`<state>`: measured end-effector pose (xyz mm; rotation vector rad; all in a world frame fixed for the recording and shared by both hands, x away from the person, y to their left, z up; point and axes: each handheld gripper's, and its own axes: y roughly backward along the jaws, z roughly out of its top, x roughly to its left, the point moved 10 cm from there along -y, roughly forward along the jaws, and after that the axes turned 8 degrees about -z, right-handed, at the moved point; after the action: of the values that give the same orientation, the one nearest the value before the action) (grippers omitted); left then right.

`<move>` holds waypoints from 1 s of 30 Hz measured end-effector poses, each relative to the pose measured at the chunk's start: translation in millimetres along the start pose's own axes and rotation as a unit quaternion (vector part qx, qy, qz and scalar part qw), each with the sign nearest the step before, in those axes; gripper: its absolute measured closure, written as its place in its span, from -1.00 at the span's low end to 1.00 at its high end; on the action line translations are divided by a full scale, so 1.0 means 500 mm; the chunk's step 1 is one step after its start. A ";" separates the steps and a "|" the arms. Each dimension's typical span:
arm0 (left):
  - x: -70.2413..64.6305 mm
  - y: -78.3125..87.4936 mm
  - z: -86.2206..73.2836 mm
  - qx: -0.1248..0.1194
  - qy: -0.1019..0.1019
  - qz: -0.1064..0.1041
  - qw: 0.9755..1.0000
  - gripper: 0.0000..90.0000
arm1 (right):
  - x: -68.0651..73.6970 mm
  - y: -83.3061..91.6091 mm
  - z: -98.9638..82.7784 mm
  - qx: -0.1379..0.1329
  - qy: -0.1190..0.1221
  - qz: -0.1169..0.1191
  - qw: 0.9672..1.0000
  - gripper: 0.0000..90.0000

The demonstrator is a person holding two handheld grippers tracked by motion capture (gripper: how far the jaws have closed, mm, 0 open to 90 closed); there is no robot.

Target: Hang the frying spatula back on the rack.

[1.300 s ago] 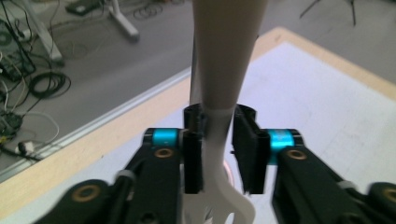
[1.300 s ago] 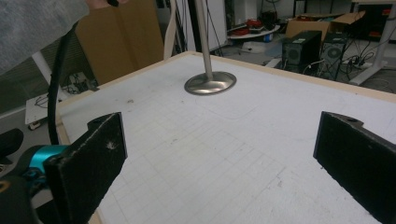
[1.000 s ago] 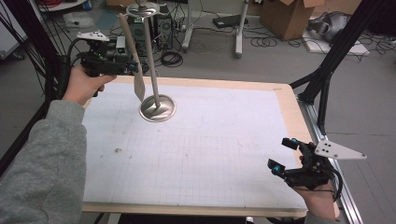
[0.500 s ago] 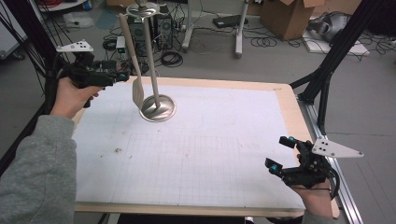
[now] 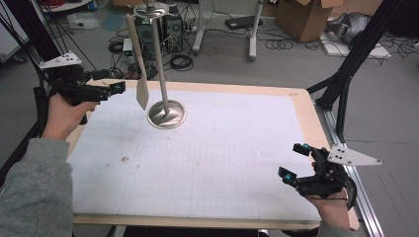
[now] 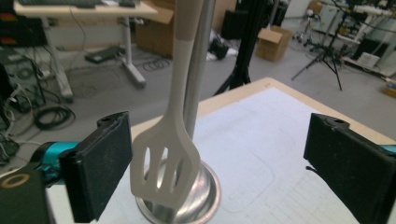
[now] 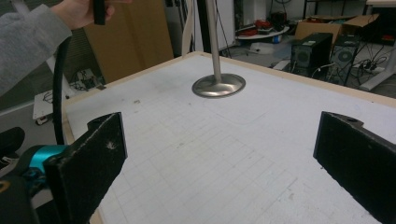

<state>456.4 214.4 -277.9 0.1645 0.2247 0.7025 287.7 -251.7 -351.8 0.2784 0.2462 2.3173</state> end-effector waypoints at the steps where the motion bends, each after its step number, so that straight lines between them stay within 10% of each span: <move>1: 0.001 0.006 -0.003 -0.002 -0.003 0.001 1.000 -0.83 | 0.000 -0.001 0.001 -0.001 -0.002 -0.001 1.000 -0.97; 30: -0.051 0.151 -0.095 -0.047 -0.035 0.017 0.998 -0.81 | 0.006 -0.029 0.006 0.002 0.003 0.007 1.000 -0.97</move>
<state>378.4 257.8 -302.8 0.1031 0.1220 0.7374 296.5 -239.5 -352.3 0.2766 0.2515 2.3328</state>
